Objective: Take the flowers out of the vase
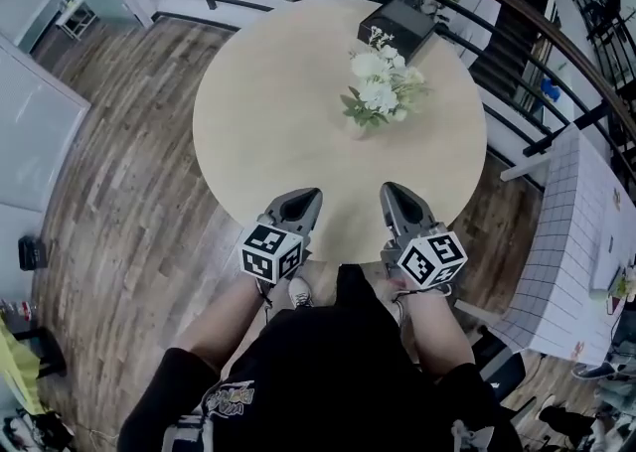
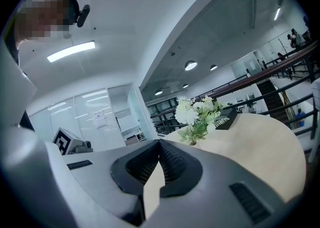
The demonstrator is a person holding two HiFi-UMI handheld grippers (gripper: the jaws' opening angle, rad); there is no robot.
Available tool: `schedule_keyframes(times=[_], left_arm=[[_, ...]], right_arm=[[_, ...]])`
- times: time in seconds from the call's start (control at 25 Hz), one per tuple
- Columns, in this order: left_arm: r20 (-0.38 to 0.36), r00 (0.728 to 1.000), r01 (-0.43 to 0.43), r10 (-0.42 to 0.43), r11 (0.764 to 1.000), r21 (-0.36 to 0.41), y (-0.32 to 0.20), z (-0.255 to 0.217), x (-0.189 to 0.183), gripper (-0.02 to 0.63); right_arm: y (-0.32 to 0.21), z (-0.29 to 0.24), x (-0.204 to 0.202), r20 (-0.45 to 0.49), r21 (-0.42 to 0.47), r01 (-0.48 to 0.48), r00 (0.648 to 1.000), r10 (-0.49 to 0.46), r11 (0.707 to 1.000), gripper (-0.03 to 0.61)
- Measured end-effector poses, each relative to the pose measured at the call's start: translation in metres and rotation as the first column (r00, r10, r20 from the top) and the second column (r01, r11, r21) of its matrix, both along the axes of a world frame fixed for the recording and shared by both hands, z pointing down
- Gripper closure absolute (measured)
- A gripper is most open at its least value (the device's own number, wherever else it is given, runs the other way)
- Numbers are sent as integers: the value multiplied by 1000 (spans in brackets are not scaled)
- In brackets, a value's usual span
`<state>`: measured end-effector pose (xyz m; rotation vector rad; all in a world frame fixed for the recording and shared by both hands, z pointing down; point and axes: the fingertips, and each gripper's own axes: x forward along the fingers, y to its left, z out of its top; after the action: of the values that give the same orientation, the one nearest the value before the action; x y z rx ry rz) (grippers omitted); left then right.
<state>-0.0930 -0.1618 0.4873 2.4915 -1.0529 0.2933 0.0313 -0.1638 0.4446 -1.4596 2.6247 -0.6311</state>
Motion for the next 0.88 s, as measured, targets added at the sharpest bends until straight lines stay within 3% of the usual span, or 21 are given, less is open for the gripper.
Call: schedule_keyframes(times=[0.88], left_arm=[[83,996,43,-41,999,-25,-123,73,53,592]], right_arm=[[-93,69,30,-1,-97,10,1000,-10,995,557]])
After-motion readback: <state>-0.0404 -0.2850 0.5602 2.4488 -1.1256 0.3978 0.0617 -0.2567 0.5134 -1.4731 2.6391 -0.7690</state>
